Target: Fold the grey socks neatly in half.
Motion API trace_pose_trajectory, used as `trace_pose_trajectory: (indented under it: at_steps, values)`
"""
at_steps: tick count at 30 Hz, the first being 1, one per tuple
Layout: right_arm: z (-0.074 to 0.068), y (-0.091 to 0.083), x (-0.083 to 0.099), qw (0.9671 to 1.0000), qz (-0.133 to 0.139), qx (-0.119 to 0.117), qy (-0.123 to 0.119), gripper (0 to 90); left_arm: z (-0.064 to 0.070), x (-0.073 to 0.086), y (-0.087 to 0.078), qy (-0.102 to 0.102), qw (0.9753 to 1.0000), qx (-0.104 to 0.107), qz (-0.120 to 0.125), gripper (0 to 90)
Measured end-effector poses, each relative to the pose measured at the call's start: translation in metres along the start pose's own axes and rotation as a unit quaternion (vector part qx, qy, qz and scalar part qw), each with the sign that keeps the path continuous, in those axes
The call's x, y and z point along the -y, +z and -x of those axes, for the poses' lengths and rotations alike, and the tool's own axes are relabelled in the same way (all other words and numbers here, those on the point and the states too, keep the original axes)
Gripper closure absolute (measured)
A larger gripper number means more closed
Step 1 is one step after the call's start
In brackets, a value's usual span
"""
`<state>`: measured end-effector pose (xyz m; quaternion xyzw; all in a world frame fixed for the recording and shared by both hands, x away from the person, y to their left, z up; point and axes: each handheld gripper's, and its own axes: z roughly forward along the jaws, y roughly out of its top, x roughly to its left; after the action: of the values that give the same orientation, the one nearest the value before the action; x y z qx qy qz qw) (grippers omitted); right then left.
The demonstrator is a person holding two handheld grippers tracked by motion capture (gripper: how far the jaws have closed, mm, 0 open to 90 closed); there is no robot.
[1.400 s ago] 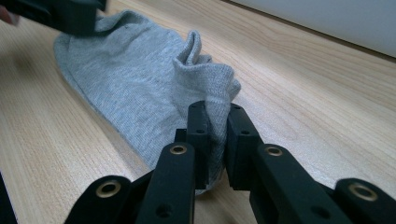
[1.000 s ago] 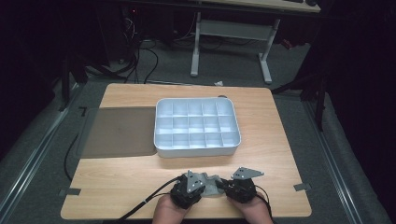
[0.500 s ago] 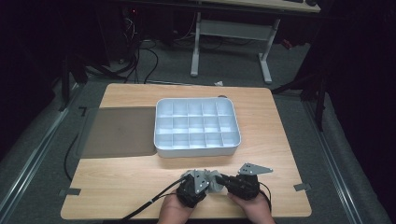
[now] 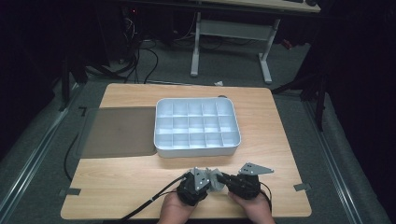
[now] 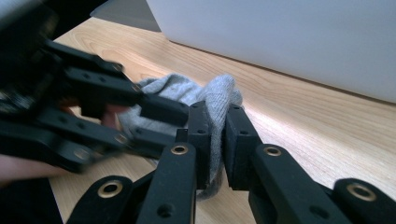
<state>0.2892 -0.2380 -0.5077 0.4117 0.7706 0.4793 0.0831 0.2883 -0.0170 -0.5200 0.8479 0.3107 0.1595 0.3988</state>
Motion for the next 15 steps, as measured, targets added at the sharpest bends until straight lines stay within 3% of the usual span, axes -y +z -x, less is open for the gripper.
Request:
trace_pose_trajectory:
  at_steps: [2,3,6,8,15]
  values:
    - [0.001,0.000,0.001,1.0000,-0.001,0.001,-0.001,84.0,-0.009,0.002,-0.009,-0.014,0.9998,-0.009,0.012,63.9]
    - [0.001,0.000,0.001,1.0000,-0.002,0.000,0.000,83.9,-0.021,0.006,-0.016,-0.030,0.9993,-0.011,0.018,61.3]
    - [0.001,0.000,0.001,1.0000,-0.003,0.000,-0.003,83.9,-0.032,0.013,-0.022,-0.042,0.9988,-0.019,0.018,59.2]
    - [0.001,0.000,0.002,1.0000,-0.005,0.001,-0.001,83.9,-0.048,0.023,-0.027,-0.070,0.9973,-0.015,0.014,55.2]
    - [0.000,0.003,0.003,0.9999,-0.011,0.005,-0.005,83.8,-0.063,0.037,-0.022,-0.101,0.9948,0.006,0.013,55.7]
